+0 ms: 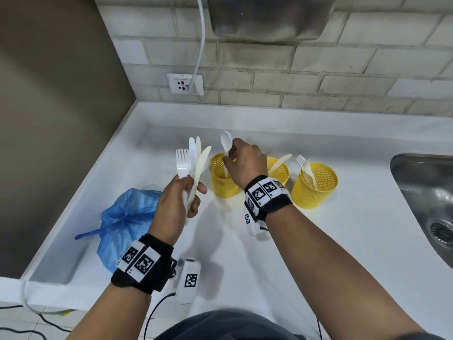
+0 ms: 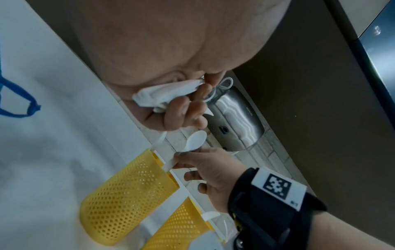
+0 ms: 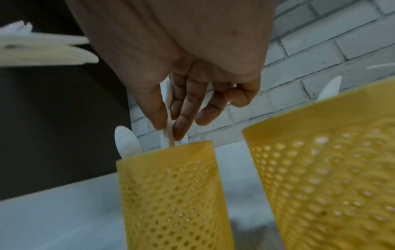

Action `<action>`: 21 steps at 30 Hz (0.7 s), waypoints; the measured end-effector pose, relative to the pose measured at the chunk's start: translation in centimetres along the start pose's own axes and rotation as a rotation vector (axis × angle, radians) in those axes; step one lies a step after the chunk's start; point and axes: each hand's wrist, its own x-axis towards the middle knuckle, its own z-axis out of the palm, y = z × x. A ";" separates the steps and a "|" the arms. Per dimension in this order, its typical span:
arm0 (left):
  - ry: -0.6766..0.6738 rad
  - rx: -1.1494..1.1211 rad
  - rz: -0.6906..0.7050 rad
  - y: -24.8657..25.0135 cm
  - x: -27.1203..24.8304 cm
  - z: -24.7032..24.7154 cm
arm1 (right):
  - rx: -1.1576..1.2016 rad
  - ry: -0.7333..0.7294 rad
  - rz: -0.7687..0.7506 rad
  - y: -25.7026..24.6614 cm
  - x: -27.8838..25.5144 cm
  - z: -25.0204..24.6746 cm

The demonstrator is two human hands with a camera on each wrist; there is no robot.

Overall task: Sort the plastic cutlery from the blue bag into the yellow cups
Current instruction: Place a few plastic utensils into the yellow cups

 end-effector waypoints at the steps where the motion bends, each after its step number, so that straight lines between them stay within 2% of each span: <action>1: -0.006 0.003 0.001 0.0 0.0 0.1 | -0.055 -0.006 -0.002 0.1 0.0 0.4; 6: -0.025 -0.013 -0.009 -0.2 0.0 0.1 | -0.175 -0.018 -0.007 0.5 -0.3 1.3; 11: -0.046 -0.032 -0.014 0.2 -0.2 0.5 | -0.140 -0.004 -0.031 0.2 -1.0 0.5; 13: -0.061 -0.030 -0.010 0.4 -0.3 0.6 | -0.020 0.044 -0.005 0.0 -1.5 -0.2; 16: -0.079 -0.018 0.005 0.4 -0.5 0.8 | 0.323 0.114 0.025 -0.4 -2.8 -1.2; 19: -0.097 0.000 0.032 0.3 -0.6 0.9 | 0.567 -0.036 0.080 -1.6 -4.9 -2.1; 21: -0.123 0.001 0.040 0.1 -0.7 0.9 | 0.600 -0.169 0.061 -2.0 -6.0 -2.5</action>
